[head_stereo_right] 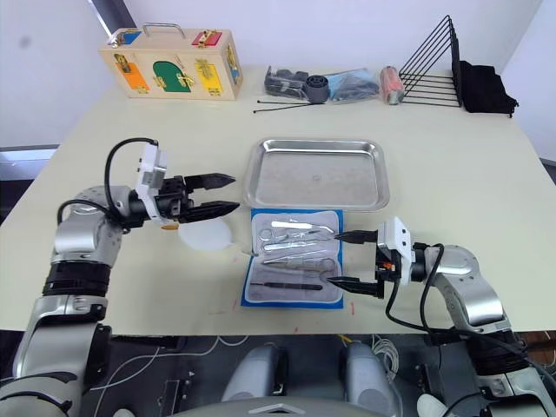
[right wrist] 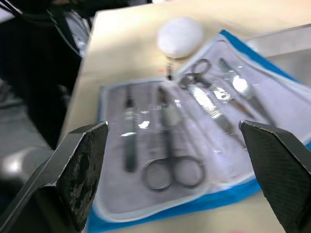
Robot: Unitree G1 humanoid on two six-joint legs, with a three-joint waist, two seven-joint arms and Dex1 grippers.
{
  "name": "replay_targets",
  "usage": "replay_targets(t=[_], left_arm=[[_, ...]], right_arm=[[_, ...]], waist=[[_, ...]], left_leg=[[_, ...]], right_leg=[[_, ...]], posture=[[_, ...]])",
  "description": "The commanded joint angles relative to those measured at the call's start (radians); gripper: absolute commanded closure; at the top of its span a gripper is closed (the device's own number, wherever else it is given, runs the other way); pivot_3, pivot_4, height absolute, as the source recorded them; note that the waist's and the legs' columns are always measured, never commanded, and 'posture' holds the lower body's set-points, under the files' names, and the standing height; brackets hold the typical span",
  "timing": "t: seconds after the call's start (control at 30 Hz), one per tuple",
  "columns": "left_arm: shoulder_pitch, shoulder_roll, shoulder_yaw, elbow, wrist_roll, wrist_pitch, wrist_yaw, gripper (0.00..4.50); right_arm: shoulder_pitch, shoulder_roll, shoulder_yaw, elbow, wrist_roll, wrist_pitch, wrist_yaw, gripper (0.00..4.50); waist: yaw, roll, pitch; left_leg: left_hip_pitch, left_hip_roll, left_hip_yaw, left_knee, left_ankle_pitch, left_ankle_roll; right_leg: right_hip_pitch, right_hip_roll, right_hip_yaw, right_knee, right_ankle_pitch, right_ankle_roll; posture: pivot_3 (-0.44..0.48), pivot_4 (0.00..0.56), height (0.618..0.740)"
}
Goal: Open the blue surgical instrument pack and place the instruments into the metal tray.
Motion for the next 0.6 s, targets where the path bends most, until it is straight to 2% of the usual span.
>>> replay_targets(t=[0.03,0.33,0.6], left_arm=[[0.046,0.057,0.007,-0.088,-0.004,-0.056,-0.074,0.03],[0.144,0.116,0.002,-0.220,-0.022,-0.100,-0.111,0.03],[0.192,0.125,-0.001,-0.238,-0.037,-0.106,-0.105,0.03]], right_arm=[[-0.033,0.023,0.016,0.029,-0.041,-0.090,-0.011,0.00],[-0.095,0.079,0.077,0.196,-0.118,-0.242,0.017,0.00],[-0.115,0.092,0.115,0.335,-0.195,-0.226,-0.012,0.00]], waist=[[0.000,0.001,0.001],[0.004,0.000,0.002],[0.002,0.000,0.003]], left_leg=[[0.000,0.000,0.000,0.000,0.000,0.000],[0.000,0.000,0.001,0.000,0.000,0.000],[0.000,0.000,0.001,0.000,0.000,0.000]], right_leg=[[0.000,0.000,0.000,0.000,0.000,0.000],[0.000,0.000,0.000,0.000,0.000,0.000],[0.000,0.000,0.000,0.000,0.000,0.000]], posture=[[0.000,0.150,0.740],[0.000,0.150,0.740],[0.000,0.150,0.740]])
